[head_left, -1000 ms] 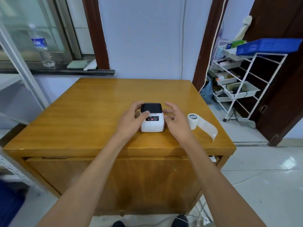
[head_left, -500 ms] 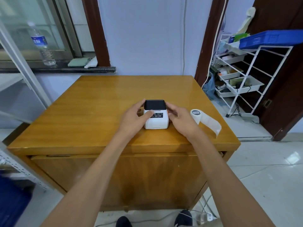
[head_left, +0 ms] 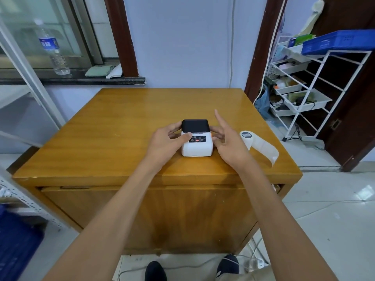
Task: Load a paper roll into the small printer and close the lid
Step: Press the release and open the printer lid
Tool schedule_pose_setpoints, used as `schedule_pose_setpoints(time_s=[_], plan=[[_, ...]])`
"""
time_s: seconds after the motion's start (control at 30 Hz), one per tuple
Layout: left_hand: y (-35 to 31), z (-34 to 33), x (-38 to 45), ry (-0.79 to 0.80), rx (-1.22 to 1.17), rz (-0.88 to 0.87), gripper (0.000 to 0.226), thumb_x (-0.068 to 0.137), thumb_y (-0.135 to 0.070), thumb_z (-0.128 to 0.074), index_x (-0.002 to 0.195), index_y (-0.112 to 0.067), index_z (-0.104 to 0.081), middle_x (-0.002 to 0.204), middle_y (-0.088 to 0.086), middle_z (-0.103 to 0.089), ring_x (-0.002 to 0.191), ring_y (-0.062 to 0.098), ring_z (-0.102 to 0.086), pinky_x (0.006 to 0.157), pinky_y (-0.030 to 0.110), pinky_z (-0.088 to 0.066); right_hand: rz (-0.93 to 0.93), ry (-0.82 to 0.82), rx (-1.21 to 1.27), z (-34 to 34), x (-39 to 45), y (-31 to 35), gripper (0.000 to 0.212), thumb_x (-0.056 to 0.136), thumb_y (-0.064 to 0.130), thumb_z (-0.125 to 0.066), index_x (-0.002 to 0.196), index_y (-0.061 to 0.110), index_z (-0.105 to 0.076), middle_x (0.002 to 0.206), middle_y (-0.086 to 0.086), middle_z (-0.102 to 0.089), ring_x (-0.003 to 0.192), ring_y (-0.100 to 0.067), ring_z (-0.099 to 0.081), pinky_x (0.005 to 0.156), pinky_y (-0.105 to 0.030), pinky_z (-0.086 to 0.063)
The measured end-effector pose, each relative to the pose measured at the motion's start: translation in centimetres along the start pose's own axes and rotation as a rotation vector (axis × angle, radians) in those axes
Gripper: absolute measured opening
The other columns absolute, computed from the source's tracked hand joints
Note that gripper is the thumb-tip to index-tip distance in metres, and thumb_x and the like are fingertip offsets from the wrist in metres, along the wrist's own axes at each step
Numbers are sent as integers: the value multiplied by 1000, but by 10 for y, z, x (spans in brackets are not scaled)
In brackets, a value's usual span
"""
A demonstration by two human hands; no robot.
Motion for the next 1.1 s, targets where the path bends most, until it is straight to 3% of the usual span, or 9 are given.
schedule_pose_setpoints(time_s=[0.17,0.3,0.4,0.53,0.73,0.9,1.1], plan=[[-2,1,-1,-8,-16,-3,56,88,-25,-80,141,-21,-63,137,-8,-67,119,1,-64,103,23,-50,27,-13,-27,0,-3,2,82,104,0,-54,163,46,-21,156,3,-55,139,-16,-57,118,-38,-46],[-6,1,-4,-17,-4,-6,55,89,-24,-79,141,-22,-62,130,-11,-66,115,1,-63,95,15,-48,42,-41,-49,0,-6,4,78,104,1,-54,163,43,-26,154,4,-58,135,-15,-60,114,-32,-47],[-8,-1,-5,-19,22,-15,53,90,-25,-78,140,-22,-63,130,-11,-66,109,-2,-64,91,15,-49,27,-43,18,3,-7,4,69,104,1,-51,159,39,-39,150,5,-61,118,-5,-65,101,-20,-51],[-6,2,-5,-62,69,-18,47,87,-36,-78,132,-26,-67,126,-12,-71,108,4,-68,97,32,-56,-15,-45,194,7,-9,1,51,100,12,-48,143,36,-62,139,8,-67,124,-8,-63,110,-43,-52],[-8,1,-7,-48,105,-25,49,88,-39,-77,134,-25,-66,127,-11,-71,110,7,-68,98,36,-57,-22,-60,189,7,-9,4,46,100,23,-59,145,36,-58,135,5,-63,120,-12,-62,106,-40,-52],[-6,0,-6,-47,107,-21,49,90,-37,-76,136,-23,-66,129,-9,-71,112,8,-67,100,36,-56,-14,-52,163,6,-8,2,49,101,27,-60,148,40,-53,145,5,-57,121,-10,-60,104,-35,-52],[-4,1,-5,-39,101,-17,51,89,-38,-76,137,-25,-66,128,-11,-71,111,5,-67,98,36,-57,-29,-51,174,5,-8,0,46,101,33,-60,146,41,-55,139,8,-61,124,-12,-60,109,-43,-52]])
Point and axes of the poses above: each hand's wrist, its own x-axis towards the middle knuckle, its own z-axis out of the back of the hand, y = z × x, the point moved 8 cm from there along x, towards the middle knuckle
